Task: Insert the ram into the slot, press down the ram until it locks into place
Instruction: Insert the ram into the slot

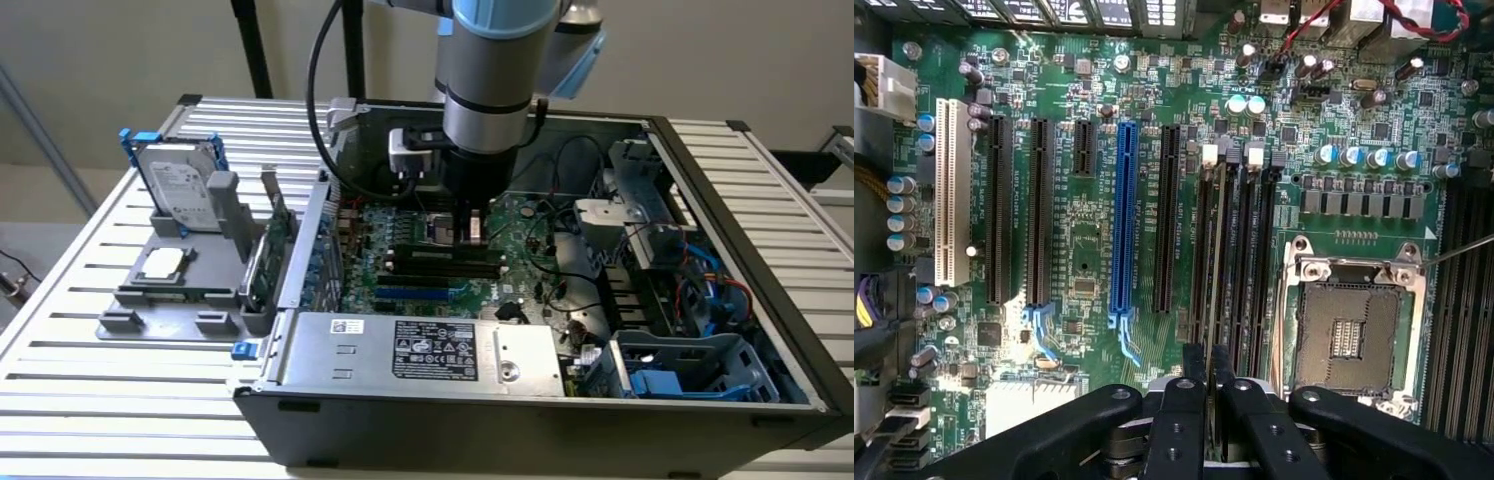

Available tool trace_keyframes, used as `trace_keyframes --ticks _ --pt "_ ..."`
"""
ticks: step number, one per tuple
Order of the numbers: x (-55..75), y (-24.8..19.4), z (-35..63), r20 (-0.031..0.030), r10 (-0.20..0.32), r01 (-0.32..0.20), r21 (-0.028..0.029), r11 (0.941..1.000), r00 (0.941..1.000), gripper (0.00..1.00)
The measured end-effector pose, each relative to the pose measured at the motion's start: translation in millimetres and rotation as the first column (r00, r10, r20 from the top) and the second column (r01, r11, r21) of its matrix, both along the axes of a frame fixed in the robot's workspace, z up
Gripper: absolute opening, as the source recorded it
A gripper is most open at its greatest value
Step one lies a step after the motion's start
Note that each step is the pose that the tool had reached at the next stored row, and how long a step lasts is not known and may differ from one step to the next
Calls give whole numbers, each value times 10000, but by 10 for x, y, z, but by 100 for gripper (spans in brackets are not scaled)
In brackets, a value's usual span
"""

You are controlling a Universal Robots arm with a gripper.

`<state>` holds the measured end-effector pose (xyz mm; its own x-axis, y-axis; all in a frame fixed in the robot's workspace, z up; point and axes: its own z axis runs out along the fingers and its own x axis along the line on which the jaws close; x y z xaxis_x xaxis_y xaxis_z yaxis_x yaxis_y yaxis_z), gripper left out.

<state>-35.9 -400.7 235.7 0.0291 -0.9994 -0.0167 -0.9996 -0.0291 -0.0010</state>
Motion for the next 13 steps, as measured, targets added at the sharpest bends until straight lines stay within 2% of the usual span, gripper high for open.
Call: trace_keyframes --ticks 3,7,13 --pt "0 5 -9 0 1 -1 -38 10000 10000 13" --pt "-1 25 -21 0 4 -4 -119 9999 10000 13" --pt "0 33 -41 0 14 -14 -149 9999 10000 13"
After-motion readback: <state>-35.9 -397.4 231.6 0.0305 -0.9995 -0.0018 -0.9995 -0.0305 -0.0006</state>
